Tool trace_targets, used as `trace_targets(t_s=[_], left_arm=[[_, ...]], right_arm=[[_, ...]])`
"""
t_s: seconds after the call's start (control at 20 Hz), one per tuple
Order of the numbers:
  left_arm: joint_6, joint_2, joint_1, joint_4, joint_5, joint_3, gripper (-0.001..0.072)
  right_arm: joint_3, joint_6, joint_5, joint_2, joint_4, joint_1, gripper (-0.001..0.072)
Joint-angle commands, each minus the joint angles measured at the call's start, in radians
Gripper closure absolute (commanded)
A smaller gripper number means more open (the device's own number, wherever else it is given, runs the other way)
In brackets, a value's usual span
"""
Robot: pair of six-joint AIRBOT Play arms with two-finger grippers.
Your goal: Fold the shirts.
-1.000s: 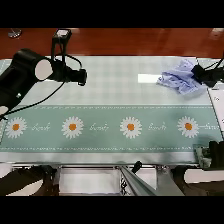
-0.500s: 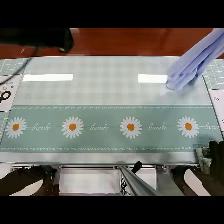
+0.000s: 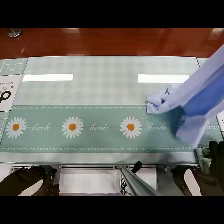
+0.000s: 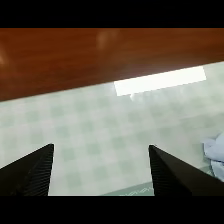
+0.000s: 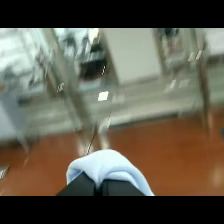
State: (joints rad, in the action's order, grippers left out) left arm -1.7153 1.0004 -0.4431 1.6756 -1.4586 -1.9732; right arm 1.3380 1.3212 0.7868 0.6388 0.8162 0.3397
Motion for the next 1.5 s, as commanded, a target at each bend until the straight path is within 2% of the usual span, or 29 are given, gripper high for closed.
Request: trace_targets(t_s=[0.0,0.05,0.15,0.4,0.55,0.7,0.75,0.8,0.85,0.9,1.0,1.1,1.3,1.35,1.4,1.45], left_arm=[[0.001,-0.010,0.000,0.000,-0.119,0.002,-0.0004],[0.001,-0.006,0.000,0.000,-0.117,0.014,-0.0004],[0.001,0.003,0.000,0.000,-0.117,0.035,-0.0004],[0.002,0.008,0.000,0.004,-0.154,0.061,-0.0003],[0.002,0.005,0.002,0.042,-0.213,0.061,-0.0003],[0.002,0.005,0.002,0.080,-0.246,0.061,-0.0003],[0.002,0.005,0.002,0.081,-0.248,0.061,-0.0003],[0.002,0.006,0.002,0.081,-0.247,0.061,-0.0003],[0.002,0.007,0.002,0.081,-0.247,0.063,-0.0003],[0.002,0.009,0.002,0.082,-0.245,0.071,-0.0004],[0.001,0.010,0.002,0.079,-0.239,0.112,-0.0003],[0.001,0.010,0.002,0.078,-0.235,0.190,-0.0003],[0.001,-0.014,0.002,-0.023,-0.215,0.459,-0.0004],[-0.001,-0.034,0.002,-0.061,-0.166,0.543,-0.0004],[-0.019,-0.062,0.002,-0.087,-0.097,0.644,-0.0004],[-0.045,-0.088,0.002,-0.091,-0.035,0.740,-0.0004]], right_arm=[[-0.032,0.006,0.327,0.071,-0.003,-0.064,0.0684],[-0.064,0.014,0.325,0.093,0.006,-0.140,0.0684],[-0.138,0.047,0.231,0.136,0.016,-0.348,0.0685],[-0.219,0.244,-0.062,0.383,0.249,-0.962,0.0684],[-0.218,0.303,-0.232,0.604,0.215,-1.204,0.0683],[-0.218,0.320,-0.343,0.761,0.150,-1.302,0.0682],[-0.218,0.320,-0.345,0.785,0.139,-1.302,0.0659],[-0.218,0.319,-0.339,0.790,0.140,-1.286,0.0504],[-0.217,0.311,-0.323,0.780,0.148,-1.256,0.0318],[-0.217,0.298,-0.298,0.758,0.170,-1.216,0.0268],[-0.217,0.275,-0.187,0.677,0.271,-1.101,0.0268],[-0.217,0.271,-0.003,0.562,0.453,-0.960,0.0267],[-0.217,0.263,0.547,0.335,1.046,-0.634,0.0268],[-0.217,0.221,0.613,0.300,1.133,-0.539,0.0270],[-0.217,0.160,0.632,0.266,1.134,-0.415,0.0271],[-0.217,0.148,0.618,0.238,1.069,-0.298,0.0271]])
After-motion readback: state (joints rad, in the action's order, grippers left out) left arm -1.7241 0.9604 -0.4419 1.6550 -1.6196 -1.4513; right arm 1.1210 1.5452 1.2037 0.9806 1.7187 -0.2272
